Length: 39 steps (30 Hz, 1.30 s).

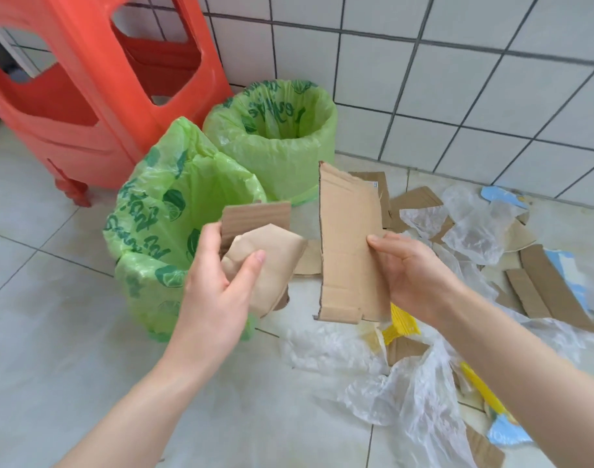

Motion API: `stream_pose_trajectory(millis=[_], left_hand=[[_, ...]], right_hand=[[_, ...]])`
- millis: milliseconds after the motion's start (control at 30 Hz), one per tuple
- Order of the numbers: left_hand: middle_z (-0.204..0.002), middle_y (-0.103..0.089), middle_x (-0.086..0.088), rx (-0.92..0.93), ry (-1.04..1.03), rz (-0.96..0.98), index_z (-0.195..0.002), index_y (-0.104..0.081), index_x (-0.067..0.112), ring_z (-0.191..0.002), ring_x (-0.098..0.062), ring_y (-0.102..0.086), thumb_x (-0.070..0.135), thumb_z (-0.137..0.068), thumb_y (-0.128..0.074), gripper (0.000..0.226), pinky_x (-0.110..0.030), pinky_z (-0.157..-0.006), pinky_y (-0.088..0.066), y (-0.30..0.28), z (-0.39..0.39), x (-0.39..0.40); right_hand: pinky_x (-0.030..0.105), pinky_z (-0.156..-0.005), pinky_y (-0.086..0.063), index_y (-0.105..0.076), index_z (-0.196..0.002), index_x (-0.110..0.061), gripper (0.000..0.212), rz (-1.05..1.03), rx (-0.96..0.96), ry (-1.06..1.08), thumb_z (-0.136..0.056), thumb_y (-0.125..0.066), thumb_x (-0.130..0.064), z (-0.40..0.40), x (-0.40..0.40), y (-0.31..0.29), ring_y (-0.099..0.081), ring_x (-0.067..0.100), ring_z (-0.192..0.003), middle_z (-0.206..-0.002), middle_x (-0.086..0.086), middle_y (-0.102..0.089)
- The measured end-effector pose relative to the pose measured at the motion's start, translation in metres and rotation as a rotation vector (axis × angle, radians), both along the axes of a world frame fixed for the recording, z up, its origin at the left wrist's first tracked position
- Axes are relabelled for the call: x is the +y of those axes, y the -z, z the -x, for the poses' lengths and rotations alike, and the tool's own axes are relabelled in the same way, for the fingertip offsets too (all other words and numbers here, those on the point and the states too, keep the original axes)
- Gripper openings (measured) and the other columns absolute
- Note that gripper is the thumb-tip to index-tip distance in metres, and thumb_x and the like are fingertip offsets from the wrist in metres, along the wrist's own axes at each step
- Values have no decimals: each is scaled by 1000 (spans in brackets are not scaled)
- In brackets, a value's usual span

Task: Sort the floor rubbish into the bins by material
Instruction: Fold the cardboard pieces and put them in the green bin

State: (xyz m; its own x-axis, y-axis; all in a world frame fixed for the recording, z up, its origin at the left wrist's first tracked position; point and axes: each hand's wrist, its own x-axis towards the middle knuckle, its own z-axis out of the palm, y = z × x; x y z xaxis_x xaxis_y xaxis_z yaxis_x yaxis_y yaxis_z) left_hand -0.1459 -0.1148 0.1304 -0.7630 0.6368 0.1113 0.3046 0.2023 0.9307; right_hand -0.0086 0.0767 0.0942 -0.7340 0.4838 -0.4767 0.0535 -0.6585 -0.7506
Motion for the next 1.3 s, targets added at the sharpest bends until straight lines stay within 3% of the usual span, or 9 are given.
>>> stream_pose_trajectory(millis=[100, 233, 367, 467, 533, 700, 967, 1167, 1300], left_hand=[[-101, -68, 11, 1, -110, -101, -112, -53, 22, -93, -3, -66, 12, -92, -59, 23, -20, -79, -51, -14, 22, -4], [-98, -64, 12, 30, -237, -195, -110, -49, 19, -88, 3, -63, 11, -93, -56, 20, -18, -79, -50, -25, 53, -2], [-100, -60, 10, 129, -334, -226, -110, -44, 17, -83, 12, -57, 10, -95, -51, 18, -9, -77, -45, -29, 80, 0], [-118, -59, -4, 194, -409, -203, -112, -42, 26, -108, -11, -58, 21, -92, -50, 23, -32, -97, -47, -24, 104, 0], [-121, -56, -4, 257, -455, -153, -113, -41, 29, -112, -26, -55, 24, -90, -49, 25, -47, -97, -45, -19, 115, 3], [-116, -48, -11, 358, -486, 25, -121, -41, 7, -109, -28, -40, 1, -90, -40, 31, -34, -90, -31, -3, 122, 18], [-114, -50, -9, 430, -447, 234, -121, -45, 8, -103, -28, -50, 11, -92, -53, 31, -34, -78, -40, 25, 138, 10], [-114, -52, -5, 292, -459, 226, -113, -46, 14, -95, -20, -48, 18, -87, -61, 30, -29, -73, -34, 38, 128, 8], [-117, -48, -6, 357, -467, 235, -116, -46, 13, -88, -13, -39, 17, -89, -59, 31, -18, -68, -25, 39, 127, 4]], right_hand=[[27, -67, -55, -59, -103, -6, 16, -117, 41, 27, -93, -48, -6, 22, -6, -24, -67, 16, -83, -97, 6, -69], [49, -91, -50, -60, -101, -3, 15, -173, 53, 152, -88, -53, 1, 73, -18, -39, -64, 26, -86, -97, 13, -67], [46, -91, -50, -59, -96, -9, 16, -250, 94, 263, -87, -55, 3, 123, -40, -55, -61, 26, -86, -95, 11, -66], [34, -80, -53, -57, -108, -12, 24, -425, 92, 331, -87, -56, 0, 153, -59, -66, -63, 16, -80, -90, 3, -67], [29, -82, -52, -55, -107, -16, 23, -654, 66, 362, -88, -54, -3, 169, -73, -68, -62, 12, -84, -96, 1, -66], [31, -80, -46, -52, -106, -12, 17, -1052, 14, 394, -90, -52, -9, 198, -81, -49, -57, 21, -92, -100, 7, -61], [21, -75, -35, -52, -112, -8, 20, -1261, -239, 172, -93, -53, -12, 203, -70, -6, -52, 19, -93, -104, 7, -58], [13, -72, -25, -48, -121, -15, 30, -1296, -150, -91, -92, -54, -13, 213, -103, -4, -44, 16, -91, -115, 7, -49], [25, -83, -33, -46, -129, -15, 36, -1284, -254, -264, -93, -48, -12, 213, -100, 6, -51, 28, -108, -119, 13, -53]])
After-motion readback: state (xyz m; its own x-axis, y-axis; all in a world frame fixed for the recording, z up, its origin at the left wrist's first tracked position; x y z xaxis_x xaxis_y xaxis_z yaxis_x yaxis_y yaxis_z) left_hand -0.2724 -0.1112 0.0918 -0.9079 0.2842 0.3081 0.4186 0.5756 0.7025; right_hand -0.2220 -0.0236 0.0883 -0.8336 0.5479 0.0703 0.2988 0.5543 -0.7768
